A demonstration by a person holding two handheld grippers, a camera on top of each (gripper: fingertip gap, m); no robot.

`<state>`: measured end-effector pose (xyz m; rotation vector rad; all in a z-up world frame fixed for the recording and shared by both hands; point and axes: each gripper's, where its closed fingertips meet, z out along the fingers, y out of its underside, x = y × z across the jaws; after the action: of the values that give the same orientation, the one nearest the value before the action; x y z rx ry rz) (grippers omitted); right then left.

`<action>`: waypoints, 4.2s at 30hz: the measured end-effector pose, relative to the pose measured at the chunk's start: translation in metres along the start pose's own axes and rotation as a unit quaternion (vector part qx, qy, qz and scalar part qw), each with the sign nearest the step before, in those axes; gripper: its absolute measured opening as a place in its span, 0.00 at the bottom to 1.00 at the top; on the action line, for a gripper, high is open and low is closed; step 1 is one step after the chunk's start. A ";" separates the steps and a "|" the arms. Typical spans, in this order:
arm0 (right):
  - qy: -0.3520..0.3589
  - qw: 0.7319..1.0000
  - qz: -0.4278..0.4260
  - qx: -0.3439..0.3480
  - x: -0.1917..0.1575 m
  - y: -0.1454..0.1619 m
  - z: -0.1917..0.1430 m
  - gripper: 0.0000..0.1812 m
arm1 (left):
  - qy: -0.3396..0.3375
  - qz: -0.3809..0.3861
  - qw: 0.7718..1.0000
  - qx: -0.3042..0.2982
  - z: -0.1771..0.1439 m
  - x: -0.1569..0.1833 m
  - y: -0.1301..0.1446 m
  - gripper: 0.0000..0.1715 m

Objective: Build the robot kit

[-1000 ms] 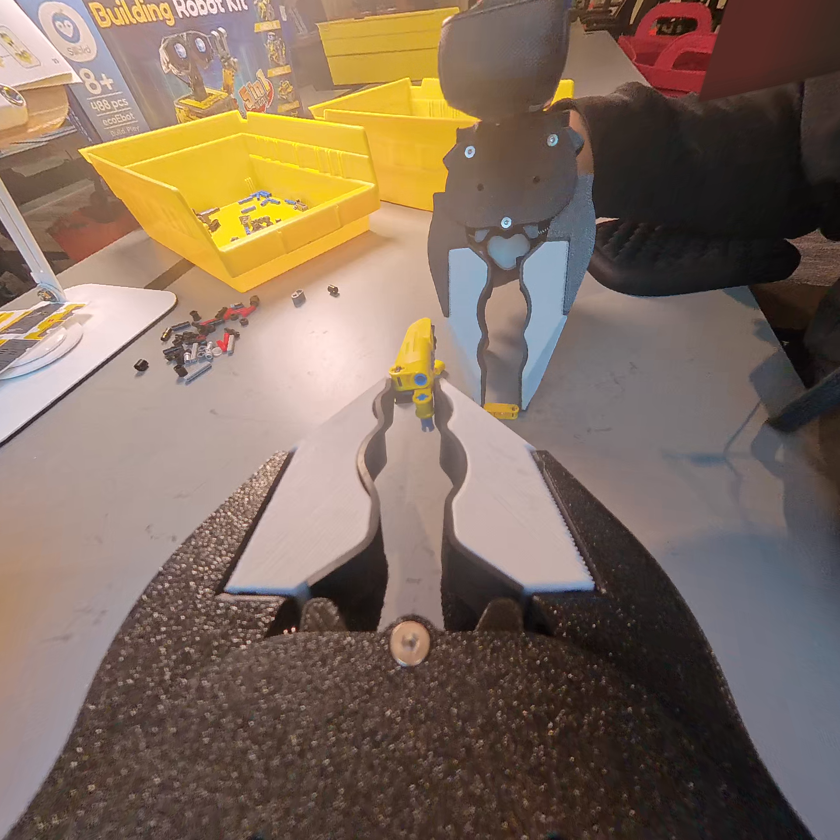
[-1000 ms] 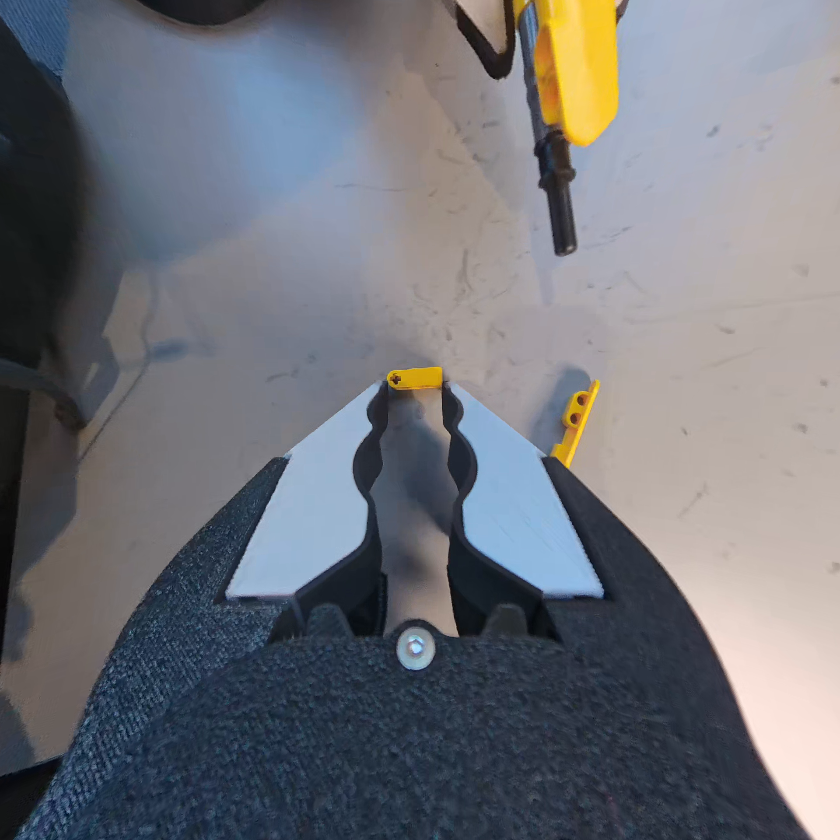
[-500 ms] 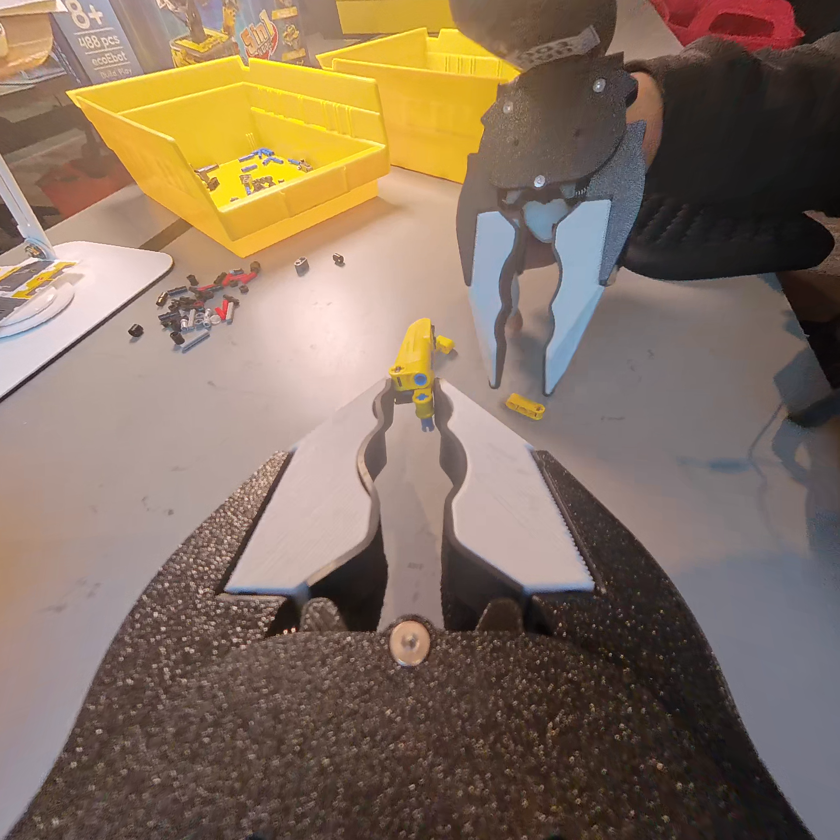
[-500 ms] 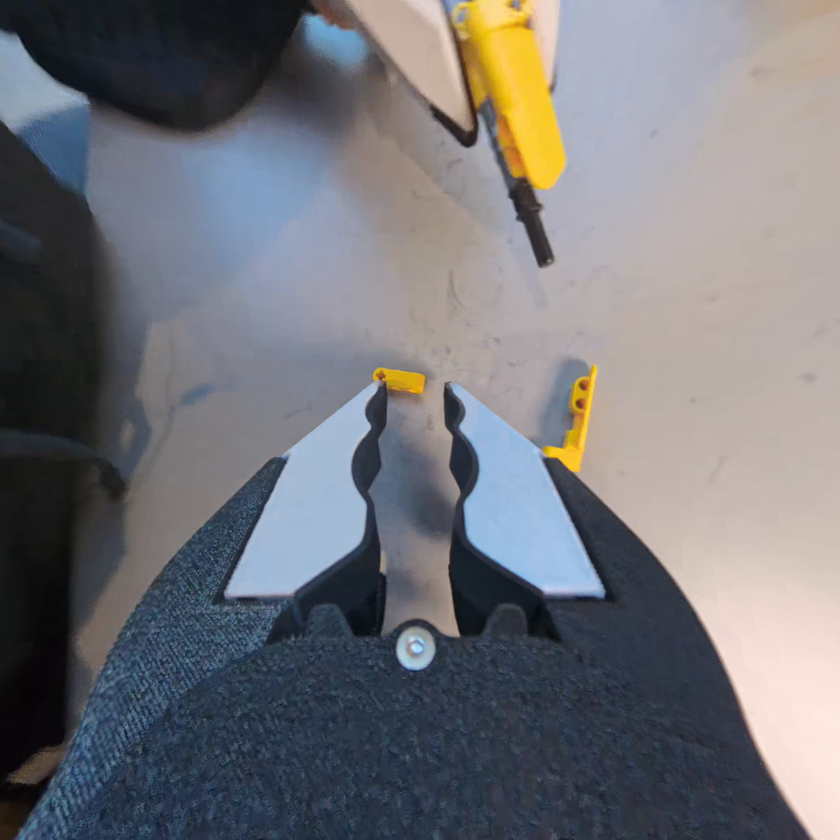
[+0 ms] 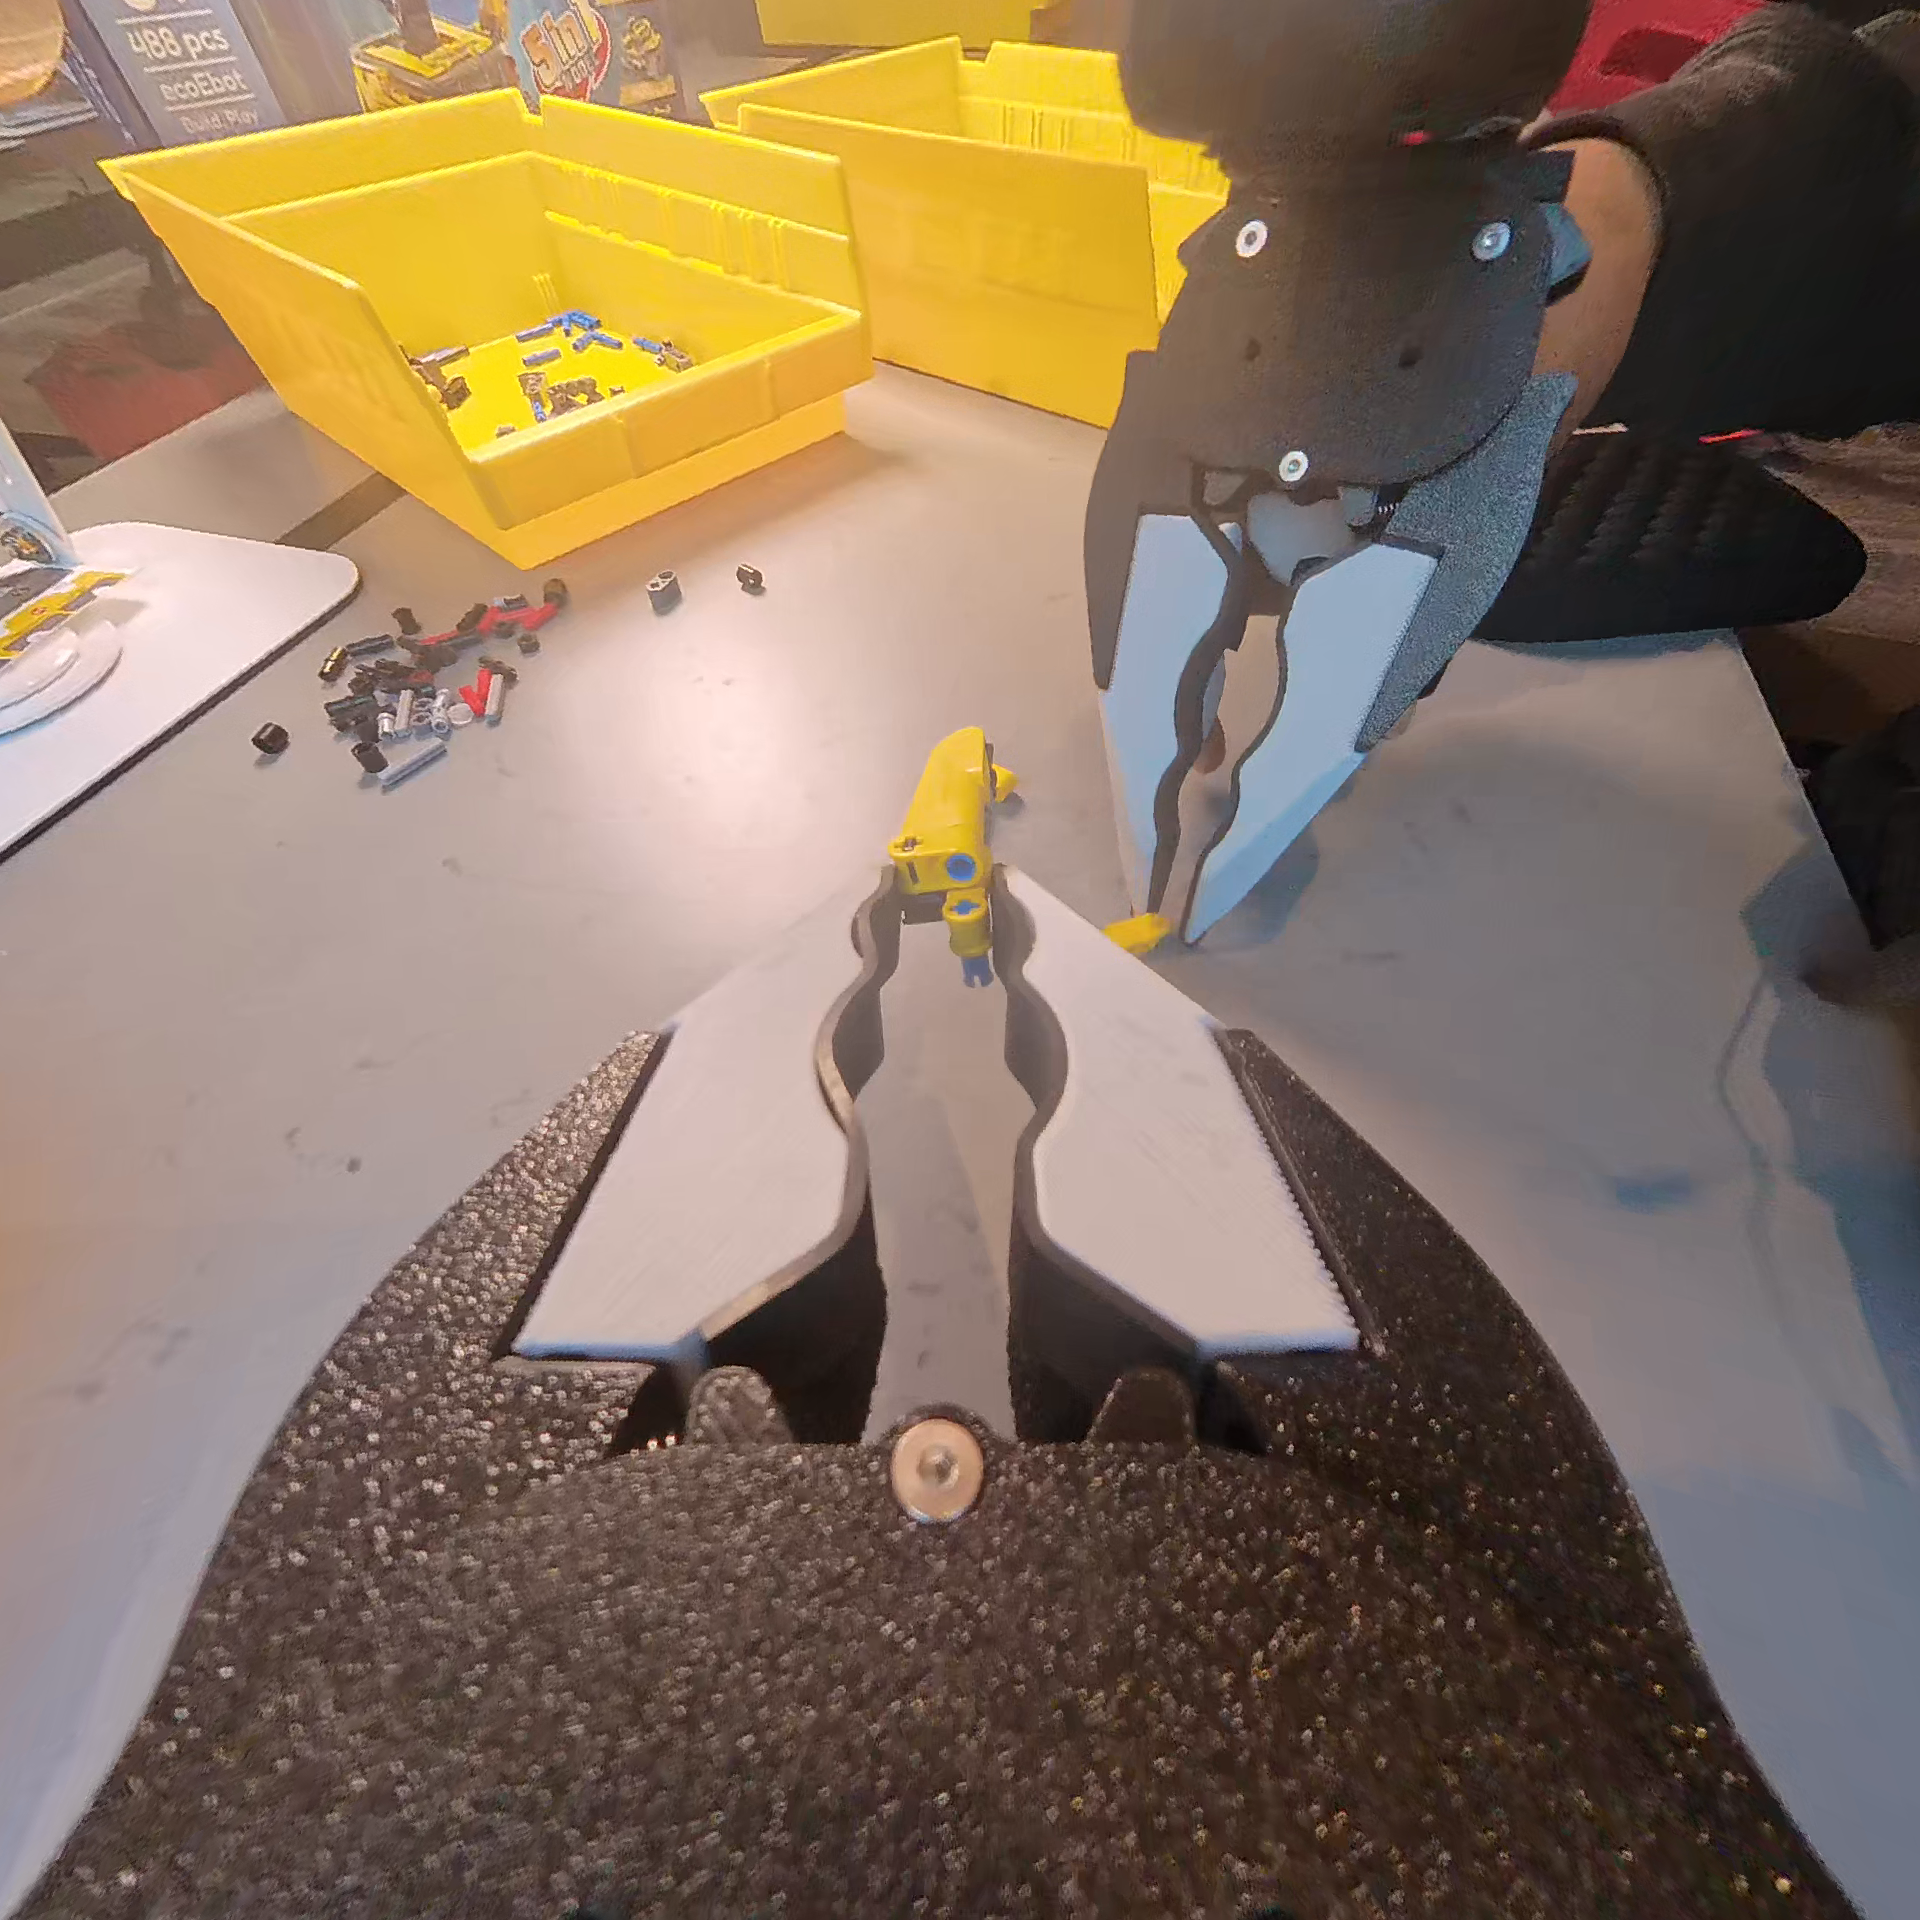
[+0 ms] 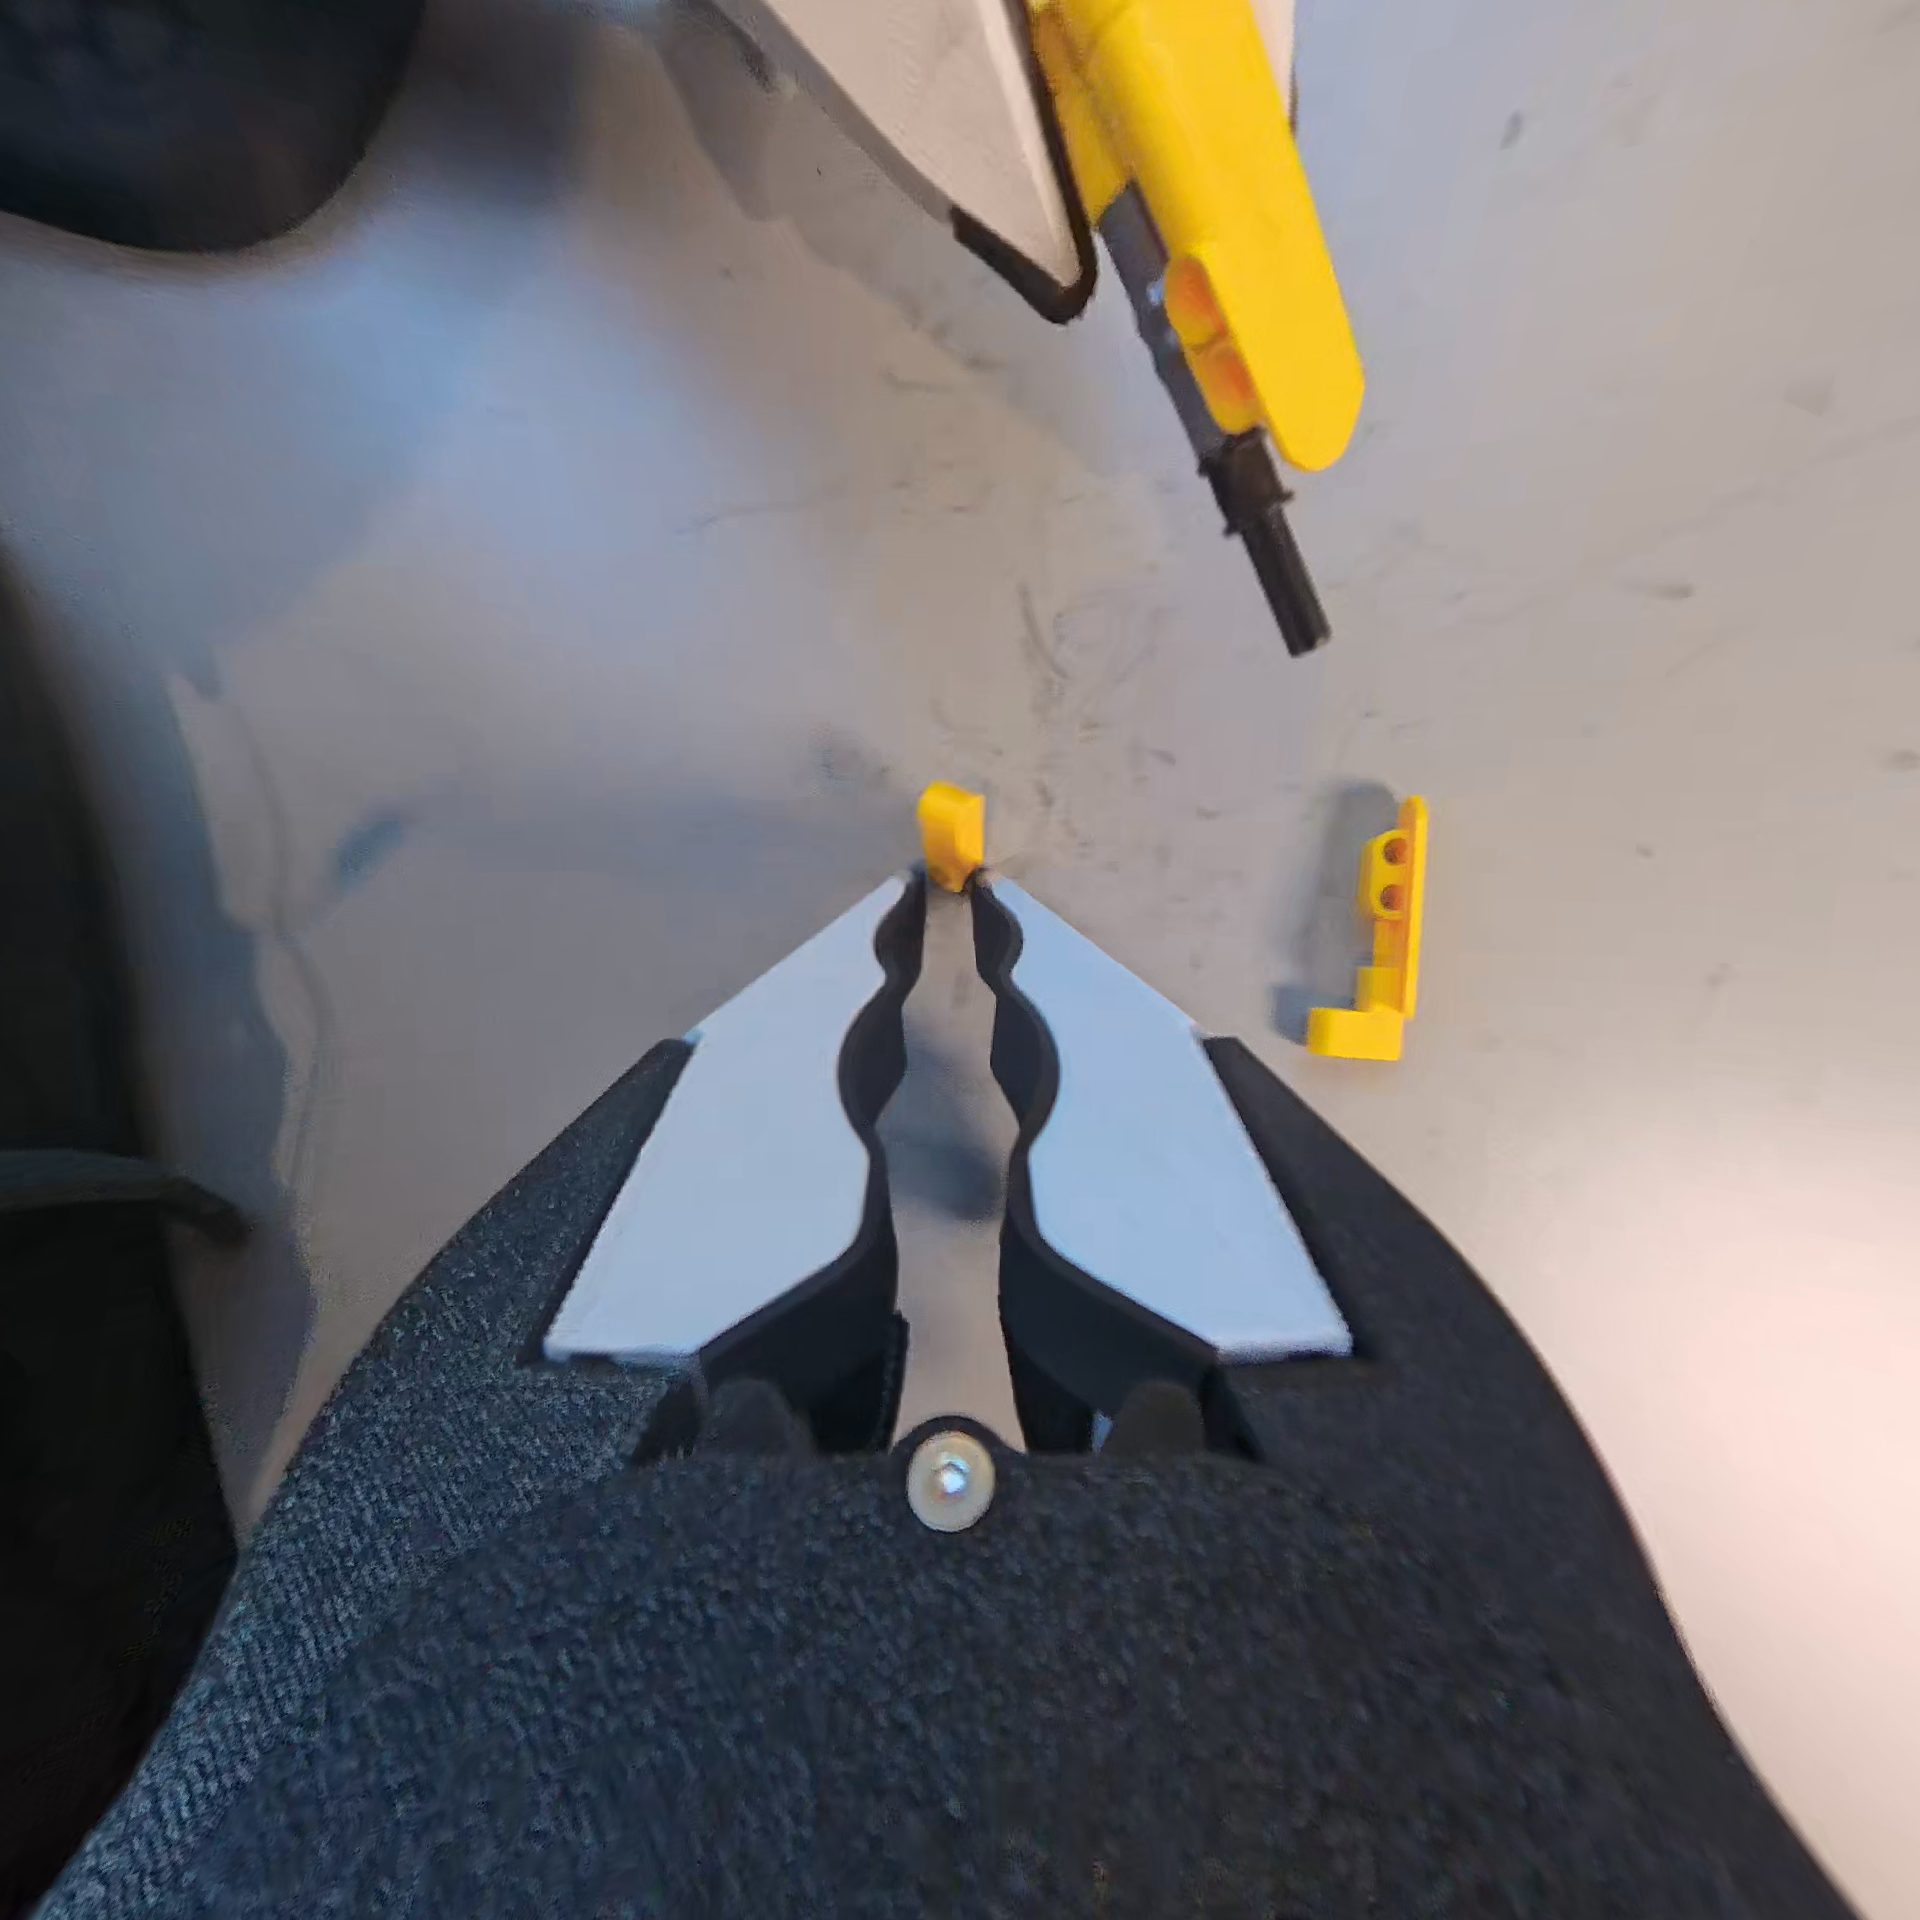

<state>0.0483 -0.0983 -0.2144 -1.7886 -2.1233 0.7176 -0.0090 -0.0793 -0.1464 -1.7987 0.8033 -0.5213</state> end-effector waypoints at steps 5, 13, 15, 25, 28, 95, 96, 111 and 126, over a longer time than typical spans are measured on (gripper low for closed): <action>0.031 0.998 -0.057 0.014 -0.004 0.000 0.000 0.00 | -0.003 0.001 1.000 0.002 -0.002 -0.001 -0.001 0.09; 0.030 0.990 -0.129 0.045 0.017 -0.015 -0.017 0.08 | -0.022 -0.014 1.000 -0.006 -0.004 -0.012 0.002 0.09; 0.026 0.987 -0.158 0.024 0.027 -0.016 -0.013 0.08 | -0.022 -0.024 0.999 -0.026 -0.003 -0.014 0.010 0.09; -0.022 0.989 -0.142 0.017 0.024 -0.011 -0.005 0.04 | 0.051 -0.165 0.974 -0.148 0.002 0.000 0.058 0.09; -0.008 0.992 -0.116 0.041 0.022 -0.006 -0.012 0.04 | 0.035 -0.128 0.977 -0.168 0.002 -0.001 0.064 0.10; 0.132 0.868 -0.208 0.432 -0.001 -0.110 -0.099 0.05 | 0.105 -0.098 0.978 0.148 -0.020 0.028 -0.079 0.05; 0.153 0.866 -0.218 0.423 0.000 -0.111 -0.098 0.05 | 0.097 -0.090 0.980 0.148 -0.020 0.027 -0.079 0.05; 0.040 0.918 -0.260 0.295 -0.009 -0.082 -0.062 0.04 | 0.069 0.137 0.988 -0.027 -0.007 0.043 -0.035 0.04; 0.030 0.925 -0.158 0.344 0.034 -0.062 -0.084 0.04 | -0.024 0.174 0.973 -0.152 -0.006 0.015 0.031 0.16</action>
<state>0.0316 -0.0555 -0.1143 -1.0537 -1.7370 1.1165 -0.0114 -0.1016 -0.1735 -1.8794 1.1856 -0.1285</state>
